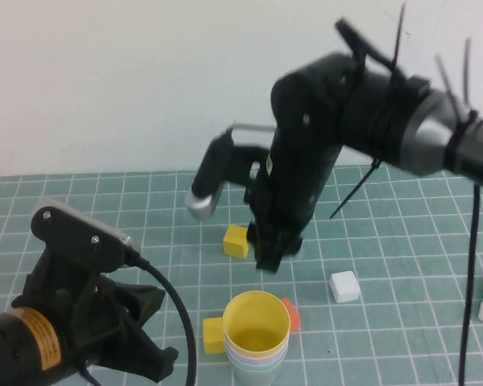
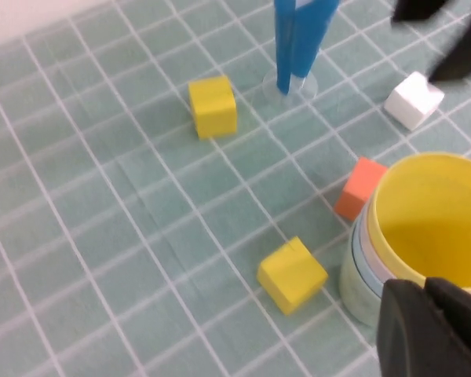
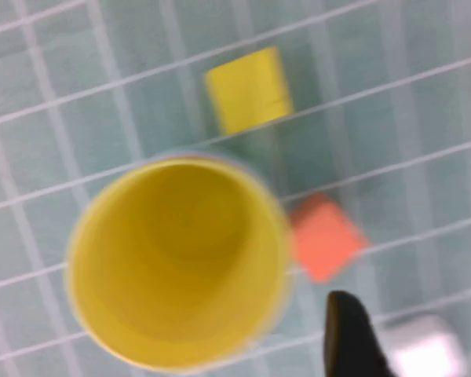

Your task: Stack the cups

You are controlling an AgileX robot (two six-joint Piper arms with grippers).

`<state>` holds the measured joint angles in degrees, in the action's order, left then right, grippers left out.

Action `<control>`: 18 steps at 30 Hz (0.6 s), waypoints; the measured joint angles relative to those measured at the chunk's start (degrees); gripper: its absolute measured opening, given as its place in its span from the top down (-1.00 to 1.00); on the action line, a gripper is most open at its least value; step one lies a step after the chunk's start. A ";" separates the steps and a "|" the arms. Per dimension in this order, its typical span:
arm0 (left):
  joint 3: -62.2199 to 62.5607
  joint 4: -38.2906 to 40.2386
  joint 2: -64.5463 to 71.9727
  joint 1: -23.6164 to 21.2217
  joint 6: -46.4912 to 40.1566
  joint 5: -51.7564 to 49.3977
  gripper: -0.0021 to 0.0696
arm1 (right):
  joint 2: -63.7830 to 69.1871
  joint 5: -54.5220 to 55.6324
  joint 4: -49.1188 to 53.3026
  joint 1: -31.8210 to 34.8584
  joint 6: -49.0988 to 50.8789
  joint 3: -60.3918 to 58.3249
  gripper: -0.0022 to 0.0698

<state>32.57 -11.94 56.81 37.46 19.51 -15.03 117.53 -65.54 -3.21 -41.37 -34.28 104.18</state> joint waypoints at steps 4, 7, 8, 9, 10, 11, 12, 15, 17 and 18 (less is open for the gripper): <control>0.00 -3.35 -4.17 0.00 -3.15 0.17 0.95 | -3.74 -1.88 7.12 0.00 0.00 5.80 0.30; 0.00 -8.01 -9.51 0.00 -3.99 -0.65 0.95 | -7.74 -2.24 16.23 0.00 0.90 8.24 0.63; 0.00 -9.62 -11.51 0.00 -4.12 -1.61 0.95 | -9.03 -2.40 18.59 0.00 1.57 8.54 0.74; 0.00 -10.89 -13.63 0.00 -4.12 -2.55 0.95 | -10.68 -2.74 21.01 0.00 2.00 8.56 0.81; -0.15 -11.77 -15.34 0.00 -4.12 -2.92 0.95 | -12.35 -3.23 22.80 0.00 2.21 8.56 0.86; -0.73 -12.34 -17.50 0.00 -4.12 -3.02 0.95 | -14.05 -3.89 23.70 0.10 2.35 8.56 0.88; -1.75 -12.69 -19.80 0.00 -4.12 -2.89 0.95 | -15.79 -4.60 24.09 0.10 2.35 8.56 0.90; -6.45 -11.87 -27.25 0.00 -3.99 1.42 0.95 | -21.27 -5.73 21.40 0.10 0.08 8.56 0.93; -10.41 -11.23 -32.99 0.00 -3.22 4.54 0.95 | -24.43 -5.88 17.75 0.10 -1.51 8.66 0.94; -12.34 -11.10 -35.71 0.00 -2.85 5.81 0.95 | -25.77 -5.88 16.43 0.10 -2.10 8.66 0.94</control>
<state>20.23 -23.04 21.10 37.46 16.66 -9.22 91.76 -71.42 13.23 -41.27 -36.38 112.84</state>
